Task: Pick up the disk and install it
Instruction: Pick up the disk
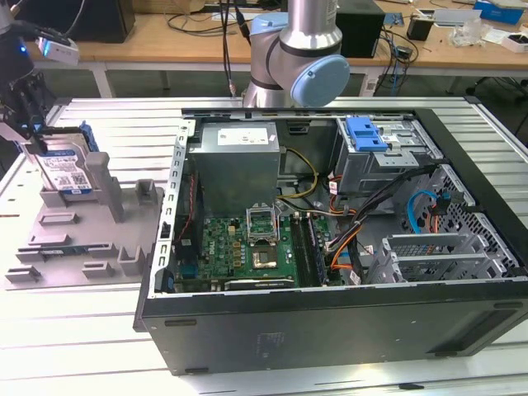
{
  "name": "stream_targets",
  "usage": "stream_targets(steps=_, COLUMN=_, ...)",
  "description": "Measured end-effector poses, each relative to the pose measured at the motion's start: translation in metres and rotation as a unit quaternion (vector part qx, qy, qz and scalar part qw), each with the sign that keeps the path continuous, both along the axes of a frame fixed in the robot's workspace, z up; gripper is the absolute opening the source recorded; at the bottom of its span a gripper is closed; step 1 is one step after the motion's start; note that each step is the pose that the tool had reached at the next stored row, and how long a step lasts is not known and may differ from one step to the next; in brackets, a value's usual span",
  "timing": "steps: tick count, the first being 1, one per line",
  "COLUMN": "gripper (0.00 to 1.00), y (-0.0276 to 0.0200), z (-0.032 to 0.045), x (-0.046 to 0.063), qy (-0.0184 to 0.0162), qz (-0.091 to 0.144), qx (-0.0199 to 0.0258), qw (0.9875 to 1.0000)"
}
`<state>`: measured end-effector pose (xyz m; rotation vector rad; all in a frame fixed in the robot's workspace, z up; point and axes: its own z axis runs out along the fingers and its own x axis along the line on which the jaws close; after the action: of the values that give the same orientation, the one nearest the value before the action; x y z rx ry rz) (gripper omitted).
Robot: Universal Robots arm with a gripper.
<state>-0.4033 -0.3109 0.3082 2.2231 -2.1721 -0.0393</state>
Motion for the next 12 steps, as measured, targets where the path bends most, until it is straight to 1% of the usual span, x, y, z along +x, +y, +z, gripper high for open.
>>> stream_targets(steps=4, gripper=0.37, y=0.0001, z=0.0053, x=0.000, qy=-0.0003, qz=0.000, qx=0.0000, qw=1.0000)
stream_targets(steps=6, gripper=0.37, y=0.0001, z=0.0120, x=0.000, qy=-0.0004, qz=0.000, qx=-0.0002, qw=1.0000)
stream_targets(steps=12, gripper=0.37, y=0.0001, z=0.0217, x=0.000, qy=-0.0006, qz=0.000, qx=-0.0005, qw=1.0000)
